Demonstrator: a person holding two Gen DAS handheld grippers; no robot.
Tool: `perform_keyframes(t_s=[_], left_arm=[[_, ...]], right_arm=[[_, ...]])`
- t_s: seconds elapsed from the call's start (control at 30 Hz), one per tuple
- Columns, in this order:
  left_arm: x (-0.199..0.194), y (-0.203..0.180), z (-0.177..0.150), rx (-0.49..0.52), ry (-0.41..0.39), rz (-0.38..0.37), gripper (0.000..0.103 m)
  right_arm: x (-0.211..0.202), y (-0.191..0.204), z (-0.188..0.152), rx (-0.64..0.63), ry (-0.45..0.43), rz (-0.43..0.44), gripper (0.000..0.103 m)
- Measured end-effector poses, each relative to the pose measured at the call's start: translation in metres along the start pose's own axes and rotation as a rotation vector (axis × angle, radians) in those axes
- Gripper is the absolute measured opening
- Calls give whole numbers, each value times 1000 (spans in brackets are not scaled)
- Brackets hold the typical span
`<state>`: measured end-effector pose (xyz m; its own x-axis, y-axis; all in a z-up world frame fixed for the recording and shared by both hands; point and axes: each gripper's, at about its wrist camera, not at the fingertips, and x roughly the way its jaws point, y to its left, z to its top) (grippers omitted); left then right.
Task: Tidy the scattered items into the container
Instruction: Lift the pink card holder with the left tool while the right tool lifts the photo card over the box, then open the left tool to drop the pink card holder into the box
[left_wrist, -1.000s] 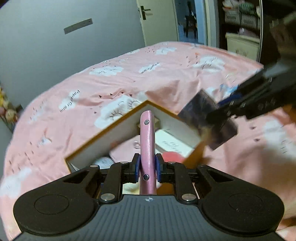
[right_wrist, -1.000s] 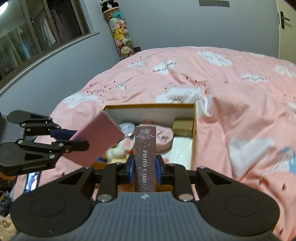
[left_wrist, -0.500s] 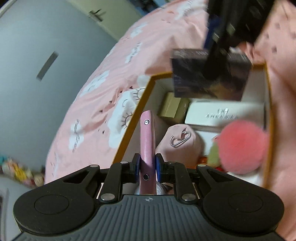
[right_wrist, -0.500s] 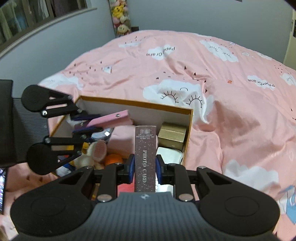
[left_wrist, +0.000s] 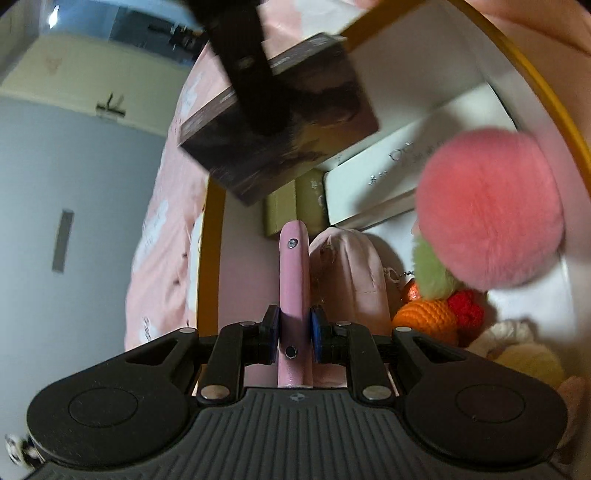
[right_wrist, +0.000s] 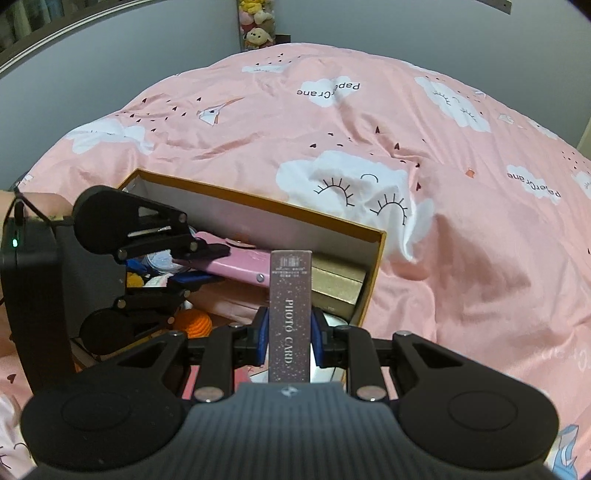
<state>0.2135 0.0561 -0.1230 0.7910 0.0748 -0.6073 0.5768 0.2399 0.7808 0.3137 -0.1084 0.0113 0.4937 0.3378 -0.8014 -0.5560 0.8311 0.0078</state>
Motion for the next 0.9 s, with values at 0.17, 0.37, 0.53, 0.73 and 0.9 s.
perform_keyframes(t_s=[0.17,0.37,0.53,0.73,0.9], left_arm=[[0,6,-6,-59,-14,-58,27],[-3,25,-12,-223,55,-149,41],[-14,41,-22,-347,87,-252,62],[-9,54,-34,-523,168,-326,55],[9,71,-32,-625,181,-347,49]], right_arm=[[8,6,3,-58,3,-13,25],[12,7,6,-90,3,-31,25],[15,9,4,-94,15,-35,25],[18,12,3,-113,26,-34,25],[21,13,3,-123,32,-41,25]])
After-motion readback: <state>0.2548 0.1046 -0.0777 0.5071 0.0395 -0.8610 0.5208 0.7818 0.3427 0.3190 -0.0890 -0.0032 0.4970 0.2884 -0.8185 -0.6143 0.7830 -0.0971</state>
